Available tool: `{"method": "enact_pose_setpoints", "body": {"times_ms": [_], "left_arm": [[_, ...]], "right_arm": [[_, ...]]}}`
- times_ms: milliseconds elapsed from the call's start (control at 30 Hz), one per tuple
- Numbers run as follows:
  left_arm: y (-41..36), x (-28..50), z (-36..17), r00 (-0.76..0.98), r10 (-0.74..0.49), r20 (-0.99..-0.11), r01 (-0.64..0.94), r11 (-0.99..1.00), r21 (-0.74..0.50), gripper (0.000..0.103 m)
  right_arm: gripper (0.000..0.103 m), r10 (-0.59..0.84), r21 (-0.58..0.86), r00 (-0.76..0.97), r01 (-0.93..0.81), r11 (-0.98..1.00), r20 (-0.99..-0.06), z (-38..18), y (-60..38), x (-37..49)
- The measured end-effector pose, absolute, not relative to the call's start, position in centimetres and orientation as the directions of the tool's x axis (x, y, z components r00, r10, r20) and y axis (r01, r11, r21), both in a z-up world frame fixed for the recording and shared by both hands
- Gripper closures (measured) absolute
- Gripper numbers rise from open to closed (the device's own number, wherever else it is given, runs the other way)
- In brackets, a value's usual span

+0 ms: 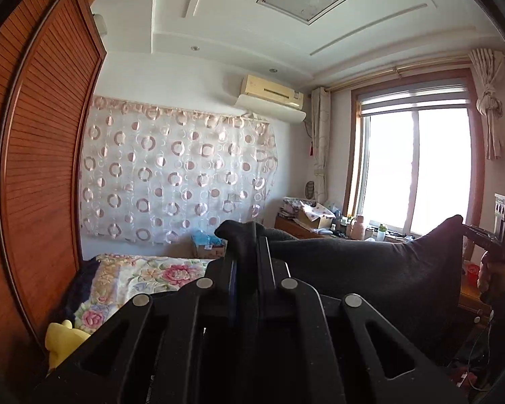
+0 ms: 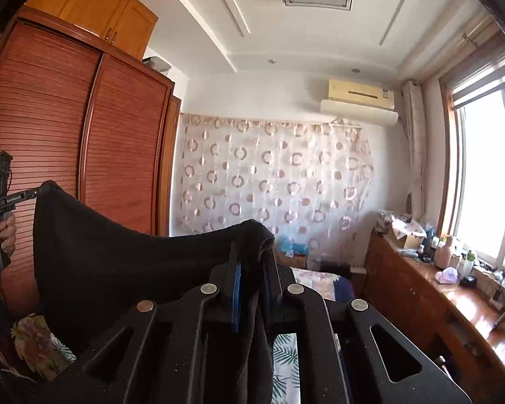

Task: Fold small clothes
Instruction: 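Lift the hem with both grippers and carry it toward the collar, then lay the hem over the collar and open both grippers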

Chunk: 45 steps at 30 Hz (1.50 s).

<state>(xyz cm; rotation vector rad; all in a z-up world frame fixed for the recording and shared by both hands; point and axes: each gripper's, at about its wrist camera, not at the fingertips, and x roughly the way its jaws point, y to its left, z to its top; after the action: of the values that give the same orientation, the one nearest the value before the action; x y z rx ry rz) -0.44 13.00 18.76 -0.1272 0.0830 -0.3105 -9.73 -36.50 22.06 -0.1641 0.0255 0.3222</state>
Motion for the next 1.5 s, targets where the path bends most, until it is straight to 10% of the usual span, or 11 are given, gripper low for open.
{"method": "enact_pose_setpoints", "body": {"times_ms": [800,1500], "left_arm": [[8.1,23.6,4.0,0.891,-0.11,-0.44,0.111,0.993,-0.023,0.093],[6.6,30.8,0.1,0.791,-0.062,-0.609,0.12,0.991,0.055,0.091]], "right_arm": [[0.093,0.194,-0.109,0.872,-0.269,0.957,-0.449,6.4,-32.5,20.3],[0.092,0.17,-0.027,0.745,-0.244,0.969,-0.645,6.4,-31.6,33.4]]}}
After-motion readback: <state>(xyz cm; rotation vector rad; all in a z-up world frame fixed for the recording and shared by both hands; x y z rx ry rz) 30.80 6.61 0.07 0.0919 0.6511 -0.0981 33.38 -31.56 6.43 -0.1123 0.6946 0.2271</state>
